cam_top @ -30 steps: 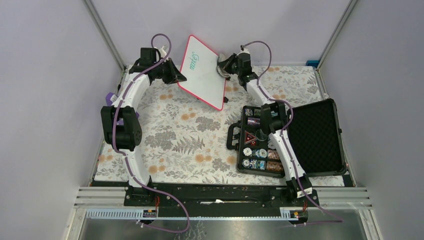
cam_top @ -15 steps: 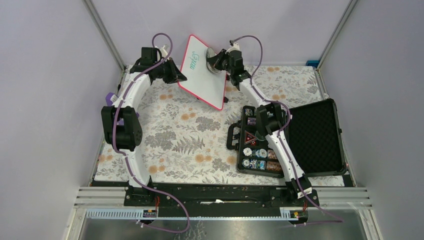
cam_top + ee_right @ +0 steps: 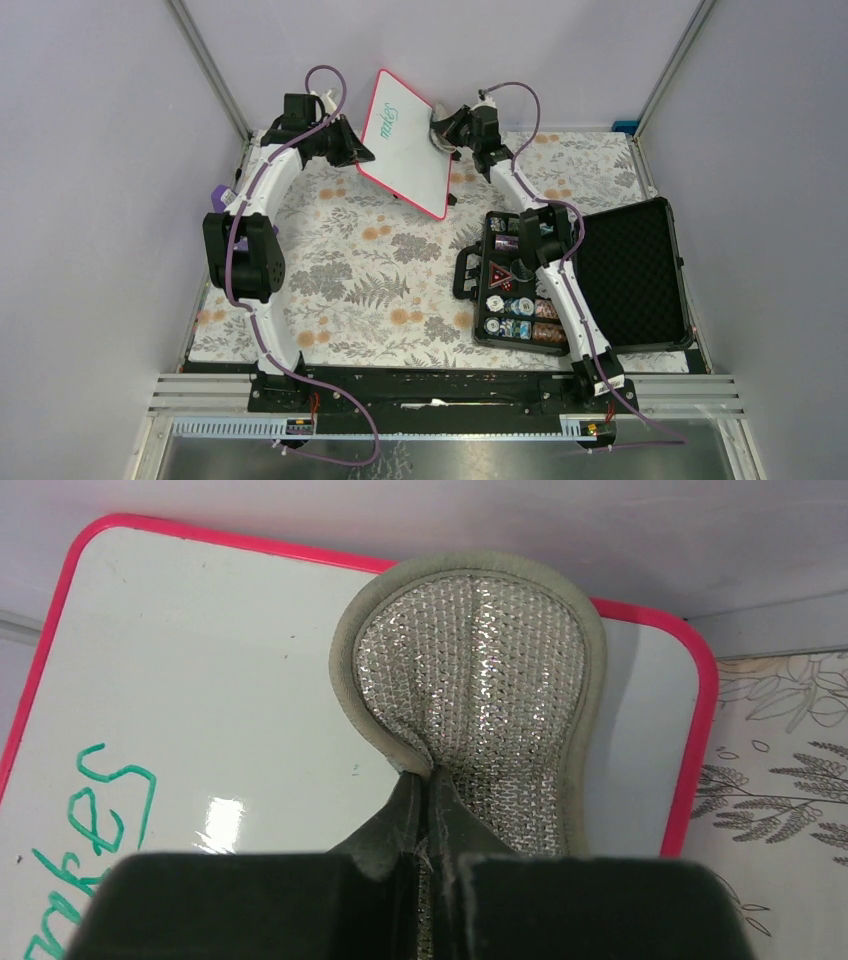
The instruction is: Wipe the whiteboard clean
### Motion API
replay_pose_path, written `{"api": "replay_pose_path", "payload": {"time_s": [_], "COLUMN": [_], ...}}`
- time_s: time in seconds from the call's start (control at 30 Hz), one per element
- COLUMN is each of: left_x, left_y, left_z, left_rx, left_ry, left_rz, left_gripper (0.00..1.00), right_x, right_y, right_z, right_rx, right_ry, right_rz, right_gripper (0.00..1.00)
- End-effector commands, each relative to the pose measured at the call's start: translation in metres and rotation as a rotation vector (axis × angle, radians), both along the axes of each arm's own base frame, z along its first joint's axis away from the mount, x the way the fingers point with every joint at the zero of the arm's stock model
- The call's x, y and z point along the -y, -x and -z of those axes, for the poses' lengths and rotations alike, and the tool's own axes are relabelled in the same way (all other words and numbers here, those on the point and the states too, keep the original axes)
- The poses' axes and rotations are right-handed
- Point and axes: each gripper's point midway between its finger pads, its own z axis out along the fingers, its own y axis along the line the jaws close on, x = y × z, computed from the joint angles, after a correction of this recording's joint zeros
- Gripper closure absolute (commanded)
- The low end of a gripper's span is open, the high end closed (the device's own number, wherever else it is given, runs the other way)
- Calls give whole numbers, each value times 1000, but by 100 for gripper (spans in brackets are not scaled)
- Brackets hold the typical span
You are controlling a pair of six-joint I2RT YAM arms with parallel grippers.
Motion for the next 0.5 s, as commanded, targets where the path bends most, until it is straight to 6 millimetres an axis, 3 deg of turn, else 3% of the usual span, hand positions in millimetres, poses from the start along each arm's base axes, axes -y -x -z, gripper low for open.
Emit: {"api": "replay_pose_path", "payload": {"time_s": [0.0,0.1,0.23,0.3,0.47], "left_x": [32,31,31,30,24], "left_y": [25,25,25,23,18], "left_z": [37,35,36,37,37], "left_rx": [-22,-12,-16,-22,-48], "left_ry": [-124,-132,-131,-128,-111], "left_rz": [165,165,163,154,109], "left_gripper": [100,100,100,100,100], "right_x": [-99,-127,-153,-152,-120], "right_y": [63,90,122,124,110], "right_z": [-76,-109,-134,-131,-128], "right_rx": [156,241,311,293,242], "right_ry": [25,29,40,72,143], "right_rz": [-213,-307,-410,-405,-343], "right_gripper": [100,100,100,100,100]}}
